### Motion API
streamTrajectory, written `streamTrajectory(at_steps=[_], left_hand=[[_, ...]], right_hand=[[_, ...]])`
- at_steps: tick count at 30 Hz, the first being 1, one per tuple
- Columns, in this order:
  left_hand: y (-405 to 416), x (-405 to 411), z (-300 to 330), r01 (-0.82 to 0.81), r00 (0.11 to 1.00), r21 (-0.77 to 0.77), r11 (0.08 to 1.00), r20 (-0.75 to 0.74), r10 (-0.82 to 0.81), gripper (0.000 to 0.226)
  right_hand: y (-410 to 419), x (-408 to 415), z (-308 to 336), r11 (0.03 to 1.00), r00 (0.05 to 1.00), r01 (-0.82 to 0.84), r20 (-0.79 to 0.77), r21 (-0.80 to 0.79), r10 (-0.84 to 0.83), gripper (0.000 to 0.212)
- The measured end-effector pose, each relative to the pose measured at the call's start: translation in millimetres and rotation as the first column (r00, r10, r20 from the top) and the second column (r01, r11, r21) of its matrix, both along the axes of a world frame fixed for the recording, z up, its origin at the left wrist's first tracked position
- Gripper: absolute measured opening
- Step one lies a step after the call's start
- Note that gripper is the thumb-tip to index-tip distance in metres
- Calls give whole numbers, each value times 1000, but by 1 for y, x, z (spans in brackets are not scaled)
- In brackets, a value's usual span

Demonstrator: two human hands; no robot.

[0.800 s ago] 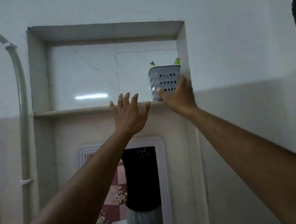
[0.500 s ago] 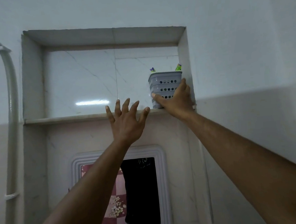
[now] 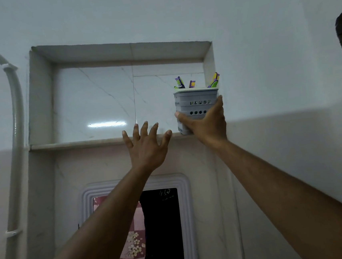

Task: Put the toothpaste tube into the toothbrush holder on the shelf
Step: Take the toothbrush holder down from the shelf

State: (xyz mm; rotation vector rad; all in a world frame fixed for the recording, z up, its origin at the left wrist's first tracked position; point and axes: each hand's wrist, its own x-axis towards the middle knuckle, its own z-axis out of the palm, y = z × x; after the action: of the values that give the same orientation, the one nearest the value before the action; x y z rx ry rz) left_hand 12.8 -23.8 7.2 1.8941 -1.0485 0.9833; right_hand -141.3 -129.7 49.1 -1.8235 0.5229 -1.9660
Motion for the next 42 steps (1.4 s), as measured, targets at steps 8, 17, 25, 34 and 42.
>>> streamTrajectory(at_steps=[8, 17, 25, 34, 42], left_hand=[[12, -20, -7, 185, 983, -127, 975, 28, -183, 77], [42, -40, -76, 276, 961, -92, 957, 17, -275, 68], [71, -51, -213, 306, 941, -6, 952, -151, -304, 60], [107, -89, -384, 222, 924, 93, 971, -337, -180, 56], [145, -102, -513, 236, 823, 140, 962, -554, -122, 51]], right_hand=[[27, -27, -22, 996, 988, -5, 156, -93, 20, 125], [49, -57, -128, 990, 978, -106, 169, -93, 121, 119], [54, -78, -263, 970, 974, -222, 64, 97, 217, 118], [85, -103, -433, 920, 959, -127, -190, 371, 209, 124], [116, -114, -568, 791, 871, -30, -372, 611, 321, 124]])
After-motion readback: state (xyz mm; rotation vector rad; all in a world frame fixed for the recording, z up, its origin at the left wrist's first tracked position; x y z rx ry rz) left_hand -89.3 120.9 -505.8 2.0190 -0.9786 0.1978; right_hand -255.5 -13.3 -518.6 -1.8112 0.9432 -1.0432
